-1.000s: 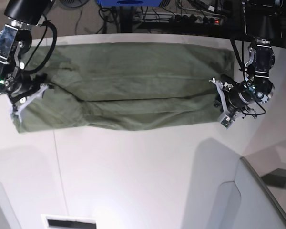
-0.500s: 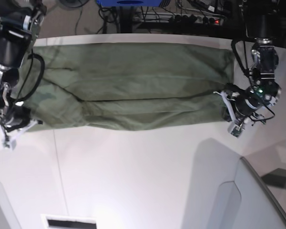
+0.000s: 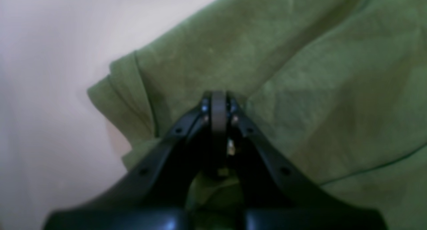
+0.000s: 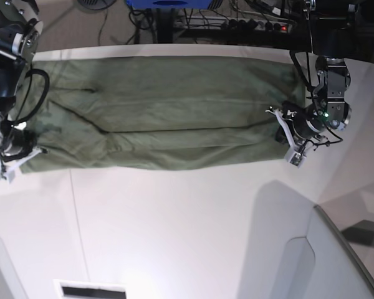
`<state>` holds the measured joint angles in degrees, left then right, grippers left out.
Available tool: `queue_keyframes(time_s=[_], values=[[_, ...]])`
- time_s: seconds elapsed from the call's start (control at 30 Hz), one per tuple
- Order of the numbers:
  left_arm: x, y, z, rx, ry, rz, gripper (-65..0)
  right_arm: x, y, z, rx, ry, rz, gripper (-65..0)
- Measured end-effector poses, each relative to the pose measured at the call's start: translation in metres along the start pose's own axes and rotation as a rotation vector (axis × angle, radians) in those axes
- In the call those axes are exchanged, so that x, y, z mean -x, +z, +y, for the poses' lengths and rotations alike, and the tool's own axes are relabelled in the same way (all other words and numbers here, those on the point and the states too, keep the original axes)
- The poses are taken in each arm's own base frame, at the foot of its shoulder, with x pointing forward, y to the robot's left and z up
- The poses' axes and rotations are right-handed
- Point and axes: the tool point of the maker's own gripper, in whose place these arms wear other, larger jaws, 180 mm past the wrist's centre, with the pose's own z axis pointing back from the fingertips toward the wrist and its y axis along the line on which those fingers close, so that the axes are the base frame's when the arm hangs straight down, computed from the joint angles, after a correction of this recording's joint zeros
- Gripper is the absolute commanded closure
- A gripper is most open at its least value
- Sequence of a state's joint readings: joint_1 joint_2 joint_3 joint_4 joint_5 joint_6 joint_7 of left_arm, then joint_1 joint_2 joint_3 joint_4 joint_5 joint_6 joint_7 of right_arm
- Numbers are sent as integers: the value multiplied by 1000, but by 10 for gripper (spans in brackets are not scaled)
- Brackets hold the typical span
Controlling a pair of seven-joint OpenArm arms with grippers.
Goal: Layout the t-shirt on the table in an organized manner, then fold the t-shirt properly
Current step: 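Hold the strip ends with both grippers and smooth the fold flat, then move the left gripper to the strip end and grasp it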
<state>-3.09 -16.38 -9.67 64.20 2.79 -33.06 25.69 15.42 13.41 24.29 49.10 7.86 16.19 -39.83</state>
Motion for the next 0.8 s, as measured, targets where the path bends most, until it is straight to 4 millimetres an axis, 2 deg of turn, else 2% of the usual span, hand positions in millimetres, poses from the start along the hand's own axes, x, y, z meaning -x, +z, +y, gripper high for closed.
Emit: queue_keyframes(time_s=[0.07, 0.17, 0.27, 0.33, 0.4, 0.47, 0.53, 0.6, 0.63, 0.67, 0.7, 0.8], values=[[-7, 0, 5, -13, -5, -2, 0, -2, 0, -1, 8, 3, -4, 0], [-38, 11, 14, -47, -41, -74, 0, -12, 13, -4, 36, 28, -52, 0], [-67, 28, 21, -88, -93, -106, 0, -44, 41, -1, 60, 68, -194, 0], [-78, 45, 31, -132, -88, -116, 0, -64, 64, 14, 51, 97, -296, 0], [-84, 66, 48, -181, -45, -137, 0, -73, 86, 30, 34, 125, -377, 0], [-73, 85, 57, -127, 28, -163, 0, -68, 99, 39, 37, 137, -414, 0], [-43, 103, 78, -127, 198, -182, -15, -51, 103, 41, 36, 147, -406, 0], [7, 112, 95, -137, 316, -114, -273, -31, 100, 40, 46, 147, -371, 0], [24, 115, 97, -125, 363, -106, -421, -24, 98, 41, 44, 146, -358, 0], [36, 117, 95, -105, 397, -110, -550, -19, 97, 43, 40, 143, -350, 0], [39, 118, 92, -80, 438, -149, -650, -14, 95, 47, 25, 139, -343, 0], [45, 113, 78, -12, 556, -232, -650, -9, 94, 49, 16, 147, -332, 0]])
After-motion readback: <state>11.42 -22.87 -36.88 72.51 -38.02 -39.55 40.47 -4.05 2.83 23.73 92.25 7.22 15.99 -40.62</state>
